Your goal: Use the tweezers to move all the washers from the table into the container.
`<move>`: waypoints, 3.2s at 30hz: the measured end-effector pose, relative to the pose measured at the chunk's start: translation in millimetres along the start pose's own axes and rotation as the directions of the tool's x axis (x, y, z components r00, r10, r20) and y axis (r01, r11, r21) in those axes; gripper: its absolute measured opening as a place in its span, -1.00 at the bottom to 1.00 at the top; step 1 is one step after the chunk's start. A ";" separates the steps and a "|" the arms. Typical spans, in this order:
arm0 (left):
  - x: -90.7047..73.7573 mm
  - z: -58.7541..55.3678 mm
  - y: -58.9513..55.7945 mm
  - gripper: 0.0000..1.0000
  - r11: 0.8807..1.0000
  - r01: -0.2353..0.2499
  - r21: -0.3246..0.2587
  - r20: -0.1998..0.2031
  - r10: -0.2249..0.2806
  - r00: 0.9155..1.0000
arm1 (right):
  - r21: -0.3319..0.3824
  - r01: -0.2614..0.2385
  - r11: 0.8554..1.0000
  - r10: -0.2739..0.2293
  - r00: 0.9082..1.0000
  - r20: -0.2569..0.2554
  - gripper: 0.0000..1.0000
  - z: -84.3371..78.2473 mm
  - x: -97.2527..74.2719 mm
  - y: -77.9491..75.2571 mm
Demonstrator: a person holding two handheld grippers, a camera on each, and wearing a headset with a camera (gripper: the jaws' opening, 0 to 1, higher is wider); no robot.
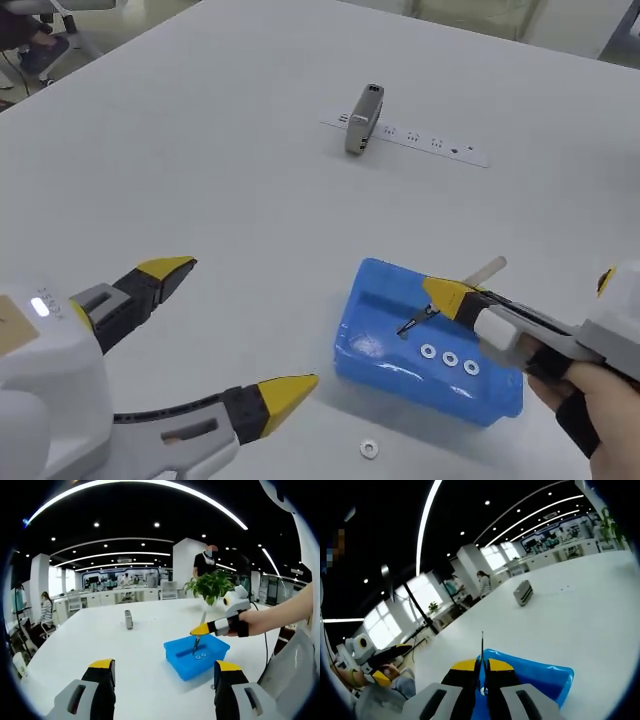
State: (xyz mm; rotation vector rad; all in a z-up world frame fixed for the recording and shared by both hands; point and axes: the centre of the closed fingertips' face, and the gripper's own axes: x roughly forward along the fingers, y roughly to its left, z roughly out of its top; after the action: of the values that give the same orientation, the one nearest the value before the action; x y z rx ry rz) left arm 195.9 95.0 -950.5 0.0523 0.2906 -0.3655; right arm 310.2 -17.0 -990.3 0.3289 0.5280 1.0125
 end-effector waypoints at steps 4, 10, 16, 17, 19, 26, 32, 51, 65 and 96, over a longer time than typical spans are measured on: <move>0.8 -0.7 -1.7 0.64 1.000 0.004 0.008 -0.008 -0.004 1.000 | -0.051 0.030 0.998 -0.031 0.999 -0.025 -0.94 -5.7 2.4 -3.9; 0.7 -0.9 -0.5 0.63 1.000 0.003 0.005 -0.008 -0.003 1.000 | -0.111 0.036 0.993 -0.043 0.997 -0.063 -0.94 -13.3 7.3 -3.8; 0.6 -2.3 0.2 0.63 1.000 0.003 0.007 -0.014 -0.003 1.000 | -0.167 0.039 0.985 -0.054 0.995 -0.087 -0.94 -17.8 10.5 -7.5; 0.6 -2.4 0.2 0.63 1.000 0.003 0.008 -0.015 -0.003 1.000 | -0.181 0.038 0.983 -0.056 0.994 -0.095 -0.94 -19.0 11.0 -8.0; 0.7 -2.8 0.4 0.62 1.000 0.004 0.009 -0.017 -0.003 1.000 | -0.210 0.038 0.977 -0.062 0.992 -0.110 -0.94 -21.7 12.6 -8.3; 0.9 -4.5 1.6 0.62 1.000 0.004 0.010 -0.021 -0.004 1.000 | -0.279 0.026 0.960 -0.064 0.990 -0.127 -0.94 -24.2 15.5 -7.9; 0.9 -4.7 2.4 0.62 1.000 0.002 0.010 -0.021 -0.002 1.000 | -0.288 0.027 0.957 -0.066 0.990 -0.126 -0.93 -24.6 15.4 -8.6; 1.3 -5.5 1.0 0.62 1.000 0.010 0.011 -0.021 -0.010 1.000 | -0.235 -0.027 0.972 0.037 0.998 0.040 -0.93 12.2 -12.6 28.2; 1.9 -5.8 -2.6 0.62 1.000 0.019 0.014 -0.029 -0.019 0.999 | -0.245 -0.251 0.936 0.246 0.968 -0.054 -0.94 -17.6 -24.5 81.5; 3.3 -8.8 -6.1 0.62 0.999 0.039 0.025 -0.050 -0.038 0.998 | -0.272 -0.285 0.919 0.193 0.928 -0.320 -0.92 -92.4 -22.6 72.9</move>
State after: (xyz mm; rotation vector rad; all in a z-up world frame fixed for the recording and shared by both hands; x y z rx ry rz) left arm 194.2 89.1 -959.8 0.0817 0.3359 -0.4066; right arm 196.9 1.3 -1024.9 -0.0446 0.5858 1.3776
